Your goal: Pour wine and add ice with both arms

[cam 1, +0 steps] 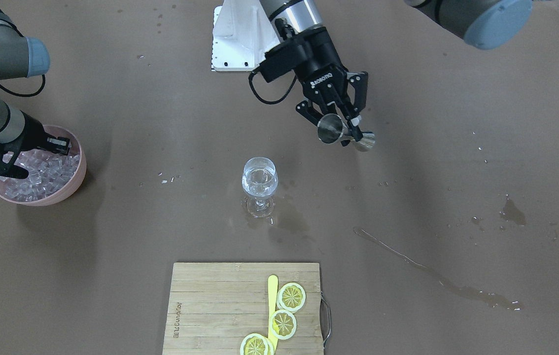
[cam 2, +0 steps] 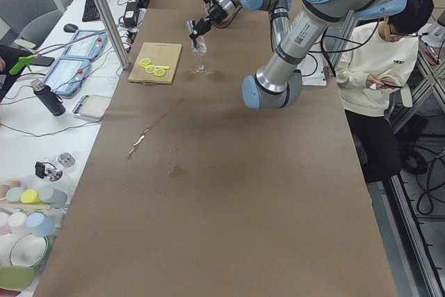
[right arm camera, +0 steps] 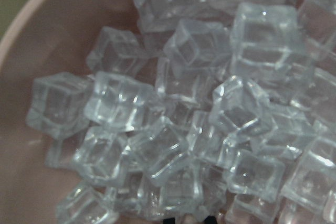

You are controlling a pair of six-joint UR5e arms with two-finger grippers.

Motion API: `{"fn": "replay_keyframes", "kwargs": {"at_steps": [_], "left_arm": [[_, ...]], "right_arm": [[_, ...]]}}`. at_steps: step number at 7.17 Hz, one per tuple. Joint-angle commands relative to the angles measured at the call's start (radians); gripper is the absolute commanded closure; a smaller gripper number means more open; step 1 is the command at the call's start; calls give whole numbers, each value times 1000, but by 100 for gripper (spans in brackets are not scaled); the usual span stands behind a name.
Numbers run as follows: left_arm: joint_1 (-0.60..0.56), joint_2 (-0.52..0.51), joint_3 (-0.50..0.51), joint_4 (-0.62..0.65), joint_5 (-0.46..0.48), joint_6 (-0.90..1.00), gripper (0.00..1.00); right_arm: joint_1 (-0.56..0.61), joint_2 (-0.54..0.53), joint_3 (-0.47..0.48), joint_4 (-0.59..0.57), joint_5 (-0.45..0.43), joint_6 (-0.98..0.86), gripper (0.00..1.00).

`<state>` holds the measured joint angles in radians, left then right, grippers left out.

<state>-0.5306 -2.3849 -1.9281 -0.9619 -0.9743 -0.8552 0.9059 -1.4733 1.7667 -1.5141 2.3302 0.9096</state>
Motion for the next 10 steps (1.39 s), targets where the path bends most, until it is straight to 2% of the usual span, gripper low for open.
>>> {"fn": "replay_keyframes", "kwargs": {"at_steps": [1, 2, 3, 4, 5, 7, 9, 10], "left_arm": [[-186, 172, -14, -266, -249, 53, 100], [-257, 259, -6, -385, -373, 54, 100], [-300, 347, 6, -479, -459, 54, 100], [-327, 415, 27, -564, -493, 54, 100], [-344, 481, 65, -674, -523, 53, 100], [-356, 616, 208, -1070, -527, 45, 100], [-371, 670, 349, -1393, -526, 53, 100], [-376, 673, 398, -1502, -523, 53, 100]], "right_arm": [[1, 1, -1, 0, 0, -2, 99], [1, 4, 8, 0, 4, -2, 99], [17, 13, 13, 3, 39, 2, 99], [56, 27, 22, -9, 66, 0, 99], [74, 25, 29, -12, 72, 0, 99], [119, 24, 46, -14, 75, -2, 99], [148, 33, 115, -94, 92, -2, 99], [153, 71, 153, -162, 90, 0, 99]]}}
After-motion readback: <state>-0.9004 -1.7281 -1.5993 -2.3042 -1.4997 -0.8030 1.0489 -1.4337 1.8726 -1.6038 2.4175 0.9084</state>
